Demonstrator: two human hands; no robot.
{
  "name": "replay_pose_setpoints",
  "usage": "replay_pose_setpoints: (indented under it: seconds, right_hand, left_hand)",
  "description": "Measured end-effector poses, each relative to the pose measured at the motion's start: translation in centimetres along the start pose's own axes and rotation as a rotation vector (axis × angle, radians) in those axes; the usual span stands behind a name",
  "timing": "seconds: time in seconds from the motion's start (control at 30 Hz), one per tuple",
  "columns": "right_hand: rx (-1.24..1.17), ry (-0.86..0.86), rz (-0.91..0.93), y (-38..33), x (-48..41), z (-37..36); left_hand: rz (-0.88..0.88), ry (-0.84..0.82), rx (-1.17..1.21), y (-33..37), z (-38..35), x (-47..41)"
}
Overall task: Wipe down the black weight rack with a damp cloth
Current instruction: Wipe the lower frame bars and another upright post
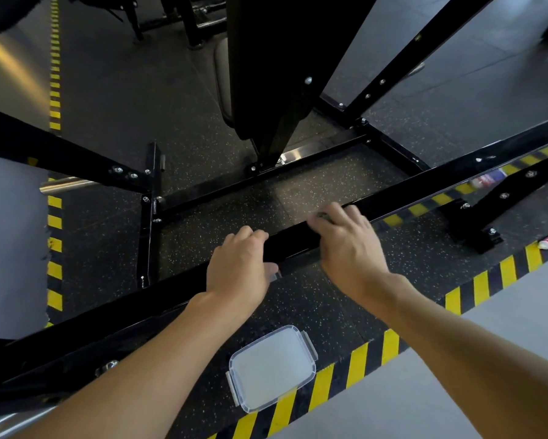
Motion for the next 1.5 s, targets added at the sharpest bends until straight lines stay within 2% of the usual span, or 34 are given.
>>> replay_pose_setpoints:
  seconds: [0.03,0.07,0.1,0.2,0.27,0.33,0.4,0.5,0.63,0.77,0.8,0.93,1.07,1.2,1.3,1.37,1.5]
  right_hand:
    - [0.009,0.014,-0.113,0.8,0.1,0.4]
    - [0.018,0.018,-0.151,0.6,0.1,0.3]
    - [0.000,0.006,-0.086,-0.2,0.3,0.0]
    - [-0.045,-0.015,0.285,0.0,1.4,-0.6]
    - [-0.035,-0.020,0.302,3.3,1.2,0.0]
    - [-0.031,0.014,0.189,5.3,0.8,0.2]
    - [-0.041,0.027,0.235,4.9,0.7,-0.1]
    - [-0.036,0.087,0.438,6.8,0.1,-0.4]
    - [0.020,0.229,0.346,8.9,-1.3,-0.7]
    - [0.085,0.276,0.565,7.6,-1.7,-1.9]
    - [0.093,0.286,0.586,8.6,-1.9,-2.1]
    - [0.063,0.494,0.480,10.9,-1.8,-2.6]
    - [0.078,0.593,0.694,11.9,-0.9,-3.7]
    - [-0.005,0.608,0.511,14.5,-0.5,-2.2]
    - [0.016,0.531,0.574,12.4,-0.3,-2.5]
    - [0.051,0.515,0.601,13.6,-0.8,-2.4]
    - [0.081,0.544,0.445,15.6,-1.2,-1.6]
  left_hand:
    - [0.002,-0.010,-0.031,0.4,0.0,-0.1]
    - [-0.010,-0.023,-0.074,1.0,0.0,-0.1]
    - [-0.040,-0.032,-0.109,1.8,-0.3,0.0]
    - [-0.072,-0.046,-0.120,5.4,-2.1,0.2]
    - [0.022,-0.001,-0.136,7.3,-3.4,-0.1]
    - [0.106,0.055,-0.196,8.2,-4.8,-0.2]
    - [0.169,0.139,-0.199,8.6,-6.1,-0.2]
    - [0.191,0.274,-0.218,9.2,-7.2,-0.4]
    - [0.176,0.390,-0.368,9.0,-8.3,-0.9]
    - [0.181,0.572,-0.422,8.8,-9.8,-1.5]
    - [0.182,0.595,-0.434,8.7,-10.1,-1.5]
    - [0.217,0.651,-0.428,8.9,-10.7,-1.7]
    - [0.233,0.702,-0.384,8.8,-11.0,-1.9]
    - [0.157,0.632,-0.276,11.1,-11.1,-2.4]
    - [0.102,0.685,-0.297,13.2,-12.1,-3.2]
    - [0.111,0.735,-0.296,13.1,-12.4,-3.6]
    - [0.132,0.703,-0.283,13.1,-12.4,-3.5]
Point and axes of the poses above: each hand's wrist, its own x-axis away from the middle knuckle, its own z-axis out of the back of the hand, y = z × x, the point moved 1 cm from there along -x, towards the middle knuckle, and after that the axes turned 7 degrees about z, right-handed, at the moved point
